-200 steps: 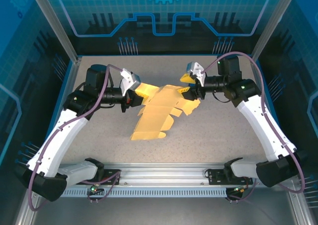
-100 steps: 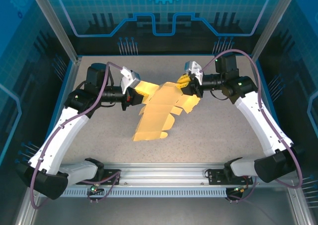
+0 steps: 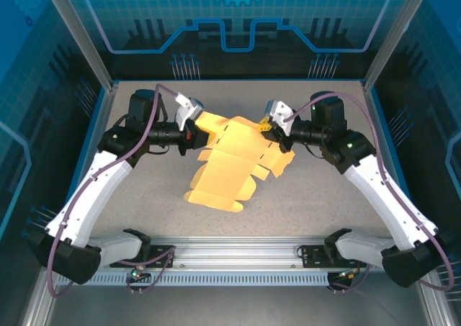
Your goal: Fold the paper box
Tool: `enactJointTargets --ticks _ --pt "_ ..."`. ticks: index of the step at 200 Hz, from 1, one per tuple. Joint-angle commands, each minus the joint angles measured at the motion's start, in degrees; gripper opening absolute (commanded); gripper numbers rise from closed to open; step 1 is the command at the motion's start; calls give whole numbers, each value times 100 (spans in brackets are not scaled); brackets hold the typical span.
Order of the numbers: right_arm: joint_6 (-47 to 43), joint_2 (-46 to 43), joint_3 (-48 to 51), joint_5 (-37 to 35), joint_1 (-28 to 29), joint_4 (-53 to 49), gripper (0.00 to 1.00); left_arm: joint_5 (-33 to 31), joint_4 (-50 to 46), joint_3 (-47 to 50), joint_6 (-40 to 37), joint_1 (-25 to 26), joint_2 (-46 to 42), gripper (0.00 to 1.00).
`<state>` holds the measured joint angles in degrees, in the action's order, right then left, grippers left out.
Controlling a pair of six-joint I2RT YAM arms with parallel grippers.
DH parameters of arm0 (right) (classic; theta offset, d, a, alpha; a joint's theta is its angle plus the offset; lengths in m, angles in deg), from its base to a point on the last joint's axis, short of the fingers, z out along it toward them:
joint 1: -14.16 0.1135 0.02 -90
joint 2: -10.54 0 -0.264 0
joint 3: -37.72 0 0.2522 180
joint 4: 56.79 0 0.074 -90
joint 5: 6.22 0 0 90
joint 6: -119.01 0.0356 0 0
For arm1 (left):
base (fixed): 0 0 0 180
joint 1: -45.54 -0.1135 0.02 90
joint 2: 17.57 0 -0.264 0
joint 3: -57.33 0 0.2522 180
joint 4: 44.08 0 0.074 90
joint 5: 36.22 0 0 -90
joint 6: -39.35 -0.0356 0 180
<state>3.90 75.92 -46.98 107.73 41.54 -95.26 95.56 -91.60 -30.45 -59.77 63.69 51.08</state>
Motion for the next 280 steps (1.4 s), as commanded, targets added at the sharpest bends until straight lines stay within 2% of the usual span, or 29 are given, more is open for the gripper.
enactJointTargets --ticks 1,32,62,93,120,149,183,220,253,280 --pt "138 -196 403 -1984 551 479 1 88 361 -258 876 -40 135 0" --pt "-41 -217 764 -3641 1319 941 1 34 252 -348 1096 -40 326 1" --pt "-335 -230 1150 -4571 1820 1511 0 -25 103 -450 1154 -77 487 2" --pt "-633 -167 1498 -5246 2185 1963 0 -118 -12 -510 1219 -136 614 2" --pt "-596 -175 1609 -5357 2258 2003 0 -183 -33 -538 1271 -198 693 3" --pt "-293 -227 1459 -4970 2192 1584 0 -257 -30 -532 1264 -216 712 6" --pt "607 -293 1090 -3725 1691 683 0 -388 -30 -455 1181 -216 695 13" --pt "1380 -264 842 -2468 1108 98 0 -574 8 -402 1132 -216 686 26" --pt "1833 -174 734 -1737 660 -184 0 -821 65 -353 1068 -216 580 40" --pt "2130 -99 739 -1291 361 -217 0 -1302 306 -138 1100 -216 327 48"
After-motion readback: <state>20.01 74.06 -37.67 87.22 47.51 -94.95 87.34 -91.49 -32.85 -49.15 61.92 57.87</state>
